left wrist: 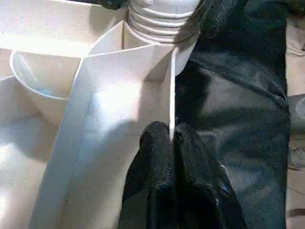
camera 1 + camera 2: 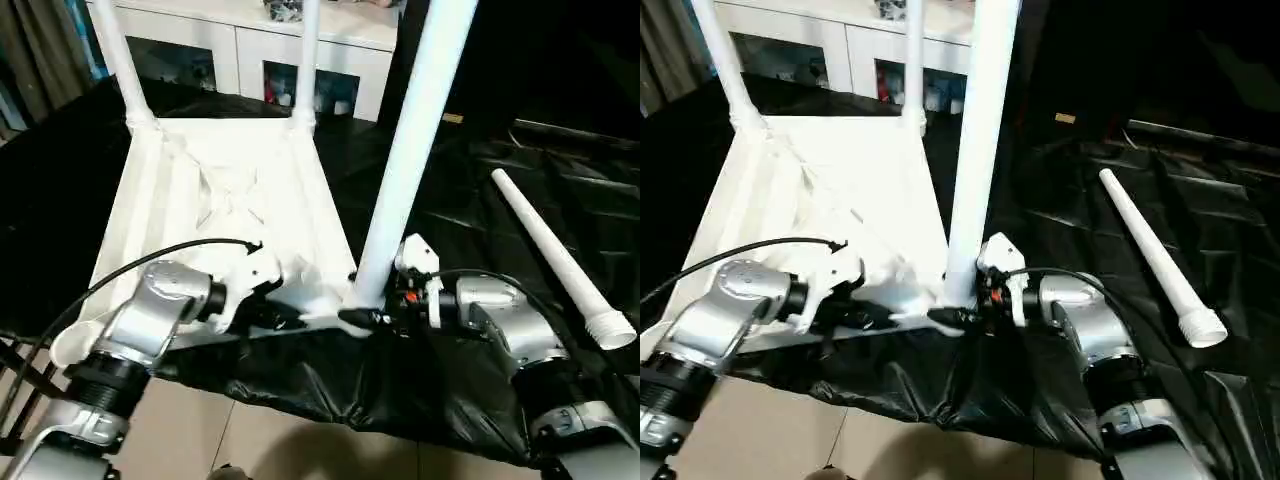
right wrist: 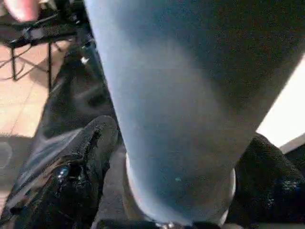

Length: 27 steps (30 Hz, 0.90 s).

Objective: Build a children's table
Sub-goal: Rotate leg to tighten

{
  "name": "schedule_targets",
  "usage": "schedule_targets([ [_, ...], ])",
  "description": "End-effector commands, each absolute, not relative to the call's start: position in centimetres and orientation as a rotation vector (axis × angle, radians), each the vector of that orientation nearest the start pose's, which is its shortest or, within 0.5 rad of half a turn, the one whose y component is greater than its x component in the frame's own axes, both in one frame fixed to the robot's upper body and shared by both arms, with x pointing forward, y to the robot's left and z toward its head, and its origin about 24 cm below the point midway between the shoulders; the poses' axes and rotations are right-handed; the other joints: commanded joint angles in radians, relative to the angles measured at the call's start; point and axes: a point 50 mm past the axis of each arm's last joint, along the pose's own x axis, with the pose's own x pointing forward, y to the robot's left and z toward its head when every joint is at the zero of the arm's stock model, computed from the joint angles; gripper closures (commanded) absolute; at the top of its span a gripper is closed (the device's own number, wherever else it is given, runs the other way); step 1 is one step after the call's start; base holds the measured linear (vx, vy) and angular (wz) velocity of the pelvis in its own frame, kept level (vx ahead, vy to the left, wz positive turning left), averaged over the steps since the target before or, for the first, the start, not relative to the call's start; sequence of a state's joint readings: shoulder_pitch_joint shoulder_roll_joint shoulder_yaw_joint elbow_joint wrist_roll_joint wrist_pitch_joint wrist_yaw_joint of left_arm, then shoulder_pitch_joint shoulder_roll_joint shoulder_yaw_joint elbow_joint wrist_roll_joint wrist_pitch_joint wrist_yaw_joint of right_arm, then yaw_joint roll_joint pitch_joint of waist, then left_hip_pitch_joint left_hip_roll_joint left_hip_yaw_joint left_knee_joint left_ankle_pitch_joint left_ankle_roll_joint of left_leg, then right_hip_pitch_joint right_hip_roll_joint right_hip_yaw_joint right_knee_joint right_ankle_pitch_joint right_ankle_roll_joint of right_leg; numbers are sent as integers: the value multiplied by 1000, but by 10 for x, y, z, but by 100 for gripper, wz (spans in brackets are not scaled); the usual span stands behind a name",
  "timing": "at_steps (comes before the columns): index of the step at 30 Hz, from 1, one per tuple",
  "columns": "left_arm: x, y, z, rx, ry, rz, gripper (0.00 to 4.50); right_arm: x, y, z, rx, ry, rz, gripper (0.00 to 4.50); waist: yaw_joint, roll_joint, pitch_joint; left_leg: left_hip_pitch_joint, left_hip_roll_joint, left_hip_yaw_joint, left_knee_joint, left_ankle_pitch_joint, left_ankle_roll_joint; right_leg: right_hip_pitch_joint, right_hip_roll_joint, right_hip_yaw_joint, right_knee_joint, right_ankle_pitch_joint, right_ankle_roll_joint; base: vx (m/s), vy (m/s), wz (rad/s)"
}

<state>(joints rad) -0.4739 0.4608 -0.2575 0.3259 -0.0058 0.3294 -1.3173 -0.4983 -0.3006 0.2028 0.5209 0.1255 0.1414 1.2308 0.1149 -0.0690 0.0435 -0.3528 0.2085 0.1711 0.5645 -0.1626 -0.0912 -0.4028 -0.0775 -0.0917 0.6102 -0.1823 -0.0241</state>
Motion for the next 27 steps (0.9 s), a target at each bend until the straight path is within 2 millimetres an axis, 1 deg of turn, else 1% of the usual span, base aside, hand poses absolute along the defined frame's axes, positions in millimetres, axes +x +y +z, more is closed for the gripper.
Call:
schedule_targets([
  [1, 293, 132, 70, 326, 458, -1450, 450, 290, -103, 42, -137, 365, 1494, 125, -3, 9, -50, 6, 28, -2, -63, -243, 31, 48, -68, 56, -78, -266, -162, 0, 0, 0],
  [2, 294, 132, 70, 328, 459, -1450, 450, 289, -103, 41, -138, 367, 1496, 125, -3, 7, -50, 5, 28, -1, -63, -244, 30, 49, -68, 56, -79, -268, -161, 0, 0, 0],
  [3, 294, 132, 70, 329, 459, -1448, 450, 289, -103, 40, -139, 369, 1497, 134, -2, 7, -50, 8, 28, -1, -63, -249, 28, 47, -68, 57, -79, -272, -163, 0, 0, 0],
  [5, 295, 133, 69, 328, 462, -1439, 450, 288, -103, 39, -134, 373, 1497, 154, -1, 7, -49, 7, 28, -2, -63, -254, 26, 47, -68, 56, -80, -277, -162, 0, 0, 0],
  [6, 296, 133, 68, 329, 462, -1427, 450, 288, -102, 39, -130, 373, 1494, 154, -1, 2, -49, 6, 28, -2, -63, -254, 27, 48, -69, 56, -81, -285, -158, 0, 0, 0],
  [7, 296, 133, 68, 330, 462, -1424, 450, 288, -102, 38, -125, 373, 1490, 159, 0, 4, -49, 6, 28, -2, -63, -251, 27, 49, -70, 56, -80, -286, -157, 0, 0, 0],
  [9, 296, 132, 68, 329, 460, -1421, 450, 288, -101, 38, -112, 372, 1481, 178, 0, 3, -48, 6, 28, -2, -63, -250, 28, 48, -69, 56, -80, -291, -153, 0, 0, 0],
  [11, 296, 132, 67, 319, 459, -1417, 450, 287, -99, 37, -92, 370, 1469, 181, 0, 3, -48, 5, 28, -2, -63, -250, 28, 48, -70, 56, -81, -297, -151, 0, 0, 0],
  [13, 296, 130, 66, 316, 457, -1400, 450, 289, -96, 37, -53, 360, 1422, 184, 0, 2, -48, 5, 28, -2, -63, -248, 27, 48, -70, 57, -81, -302, -147, 0, 0, 0],
  [14, 298, 129, 65, 318, 457, -1381, 450, 291, -95, 36, -42, 352, 1382, 185, -1, 1, -48, 5, 28, -3, -64, -249, 24, 48, -69, 57, -81, -305, -146, 0, 0, 0],
  [15, 299, 128, 65, 321, 459, -1361, 450, 294, -93, 35, -37, 349, 1333, 185, -3, 1, -46, 4, 27, -4, -66, -260, 17, 47, -70, 56, -84, -328, -141, 0, 0, 0],
  [17, 308, 119, 63, 309, 446, -1269, 450, 307, -90, 27, -25, 348, 1118, 185, -9, 1, -41, 9, 26, -4, -68, -289, 2, 41, -72, 55, -92, -393, -125, 0, 0, 0],
  [18, 310, 115, 63, 299, 440, -1247, 450, 310, -89, 25, -21, 353, 1054, 185, -12, -2, -41, 13, 24, -6, -67, -309, -8, 39, -75, 54, -98, -449, -111, 0, 0, 0],
  [19, 313, 109, 64, 288, 430, -1214, 450, 314, -88, 21, 4, 364, 973, 185, -14, -1, -41, 13, 24, -8, -68, -314, -14, 40, -76, 52, -100, -473, -104, 0, 0, 0],
  [20, 315, 105, 64, 284, 426, -1199, 450, 316, -87, 20, 21, 370, 936, 186, -18, -1, -43, 14, 23, -10, -67, -321, -18, 38, -77, 51, -104, -499, -93, 0, 0, 0],
  [21, 318, 100, 64, 278, 420, -1175, 450, 318, -85, 18, 41, 377, 887, 186, -22, -3, -42, 13, 23, -10, -67, -327, -15, 38, -76, 50, -107, -510, -84, 0, 0, 0],
  [22, 320, 96, 64, 273, 415, -1157, 450, 320, -84, 17, 56, 384, 849, 186, -23, -2, -41, 14, 22, -10, -65, -332, -13, 35, -77, 51, -109, -518, -81, 0, 0, 0],
  [23, 324, 85, 65, 250, 403, -1113, 450, 323, -79, 14, 88, 396, 768, 186, -27, 0, -43, 14, 21, -10, -65, -325, -13, 34, -76, 51, -109, -515, -78, 0, 0, 0],
  [24, 325, 81, 65, 244, 399, -1104, 450, 324, -77, 13, 97, 400, 741, 186, -27, 0, -43, 14, 21, -10, -65, -325, -13, 34, -76, 51, -109, -515, -78, 0, 0, 0],
  [25, 326, 74, 66, 230, 390, -1083, 450, 327, -72, 12, 120, 410, 688, 186, -27, -1, -45, 11, 22, -10, -65, -315, -10, 36, -75, 51, -107, -488, -81, 0, 0, 0],
  [26, 326, 72, 66, 226, 387, -1078, 450, 327, -70, 12, 129, 412, 678, 186, -27, 2, -45, 10, 22, -10, -66, -316, -9, 36, -75, 51, -107, -483, -82, 0, 0, 0],
  [27, 327, 69, 66, 218, 384, -1070, 450, 327, -67, 12, 139, 409, 674, 186, -27, 1, -46, 9, 21, -10, -65, -315, -7, 38, -73, 50, -105, -470, -80, 0, 0, 0],
])
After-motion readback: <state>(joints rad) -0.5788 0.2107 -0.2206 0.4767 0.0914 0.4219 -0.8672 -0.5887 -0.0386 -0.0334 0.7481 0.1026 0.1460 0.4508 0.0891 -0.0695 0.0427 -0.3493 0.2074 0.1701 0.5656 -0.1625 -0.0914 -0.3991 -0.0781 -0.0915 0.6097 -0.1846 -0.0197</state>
